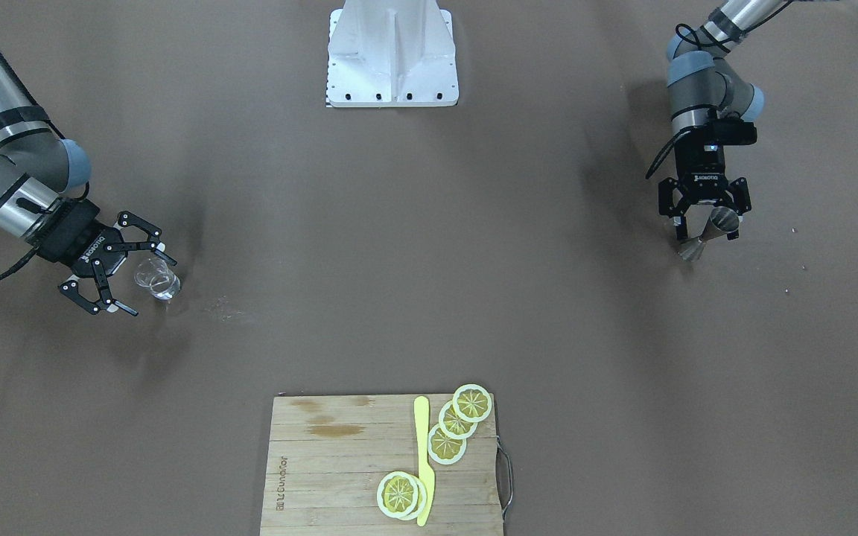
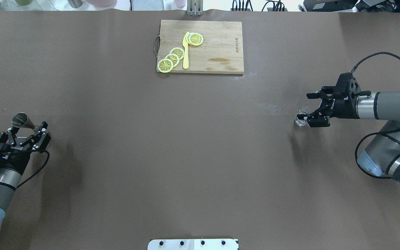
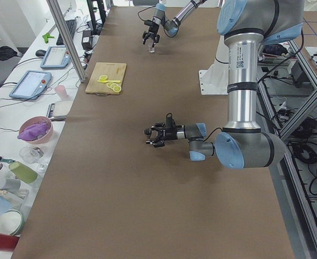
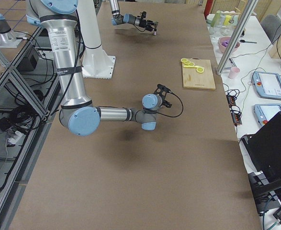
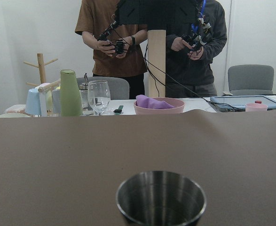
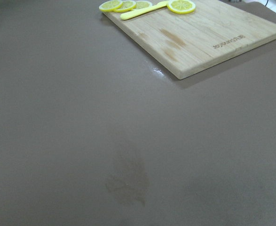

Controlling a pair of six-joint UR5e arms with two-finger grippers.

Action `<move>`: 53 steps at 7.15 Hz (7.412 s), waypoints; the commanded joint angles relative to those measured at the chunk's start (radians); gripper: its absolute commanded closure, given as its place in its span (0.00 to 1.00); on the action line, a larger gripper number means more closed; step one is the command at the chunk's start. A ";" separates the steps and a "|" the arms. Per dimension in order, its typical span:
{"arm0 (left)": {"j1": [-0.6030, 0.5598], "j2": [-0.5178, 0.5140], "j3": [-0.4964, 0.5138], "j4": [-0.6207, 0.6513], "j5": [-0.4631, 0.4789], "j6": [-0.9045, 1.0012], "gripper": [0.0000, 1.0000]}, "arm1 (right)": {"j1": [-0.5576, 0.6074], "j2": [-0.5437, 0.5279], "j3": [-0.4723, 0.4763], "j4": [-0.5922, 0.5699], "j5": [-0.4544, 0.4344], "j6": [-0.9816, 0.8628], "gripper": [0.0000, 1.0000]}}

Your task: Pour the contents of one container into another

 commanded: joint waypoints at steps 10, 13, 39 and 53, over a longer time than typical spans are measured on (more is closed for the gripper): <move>0.007 -0.008 0.015 -0.002 0.009 -0.012 0.13 | -0.079 -0.010 -0.054 0.172 -0.194 0.049 0.02; 0.007 -0.008 0.015 -0.003 0.009 -0.012 0.25 | -0.098 -0.015 -0.036 0.172 -0.211 0.061 0.06; -0.215 -0.305 -0.252 0.298 -0.134 0.443 1.00 | 0.123 0.247 0.168 -0.421 0.217 -0.369 1.00; -0.229 -1.037 0.199 0.768 -0.184 0.623 1.00 | 0.202 0.266 0.576 -1.353 0.272 -0.484 1.00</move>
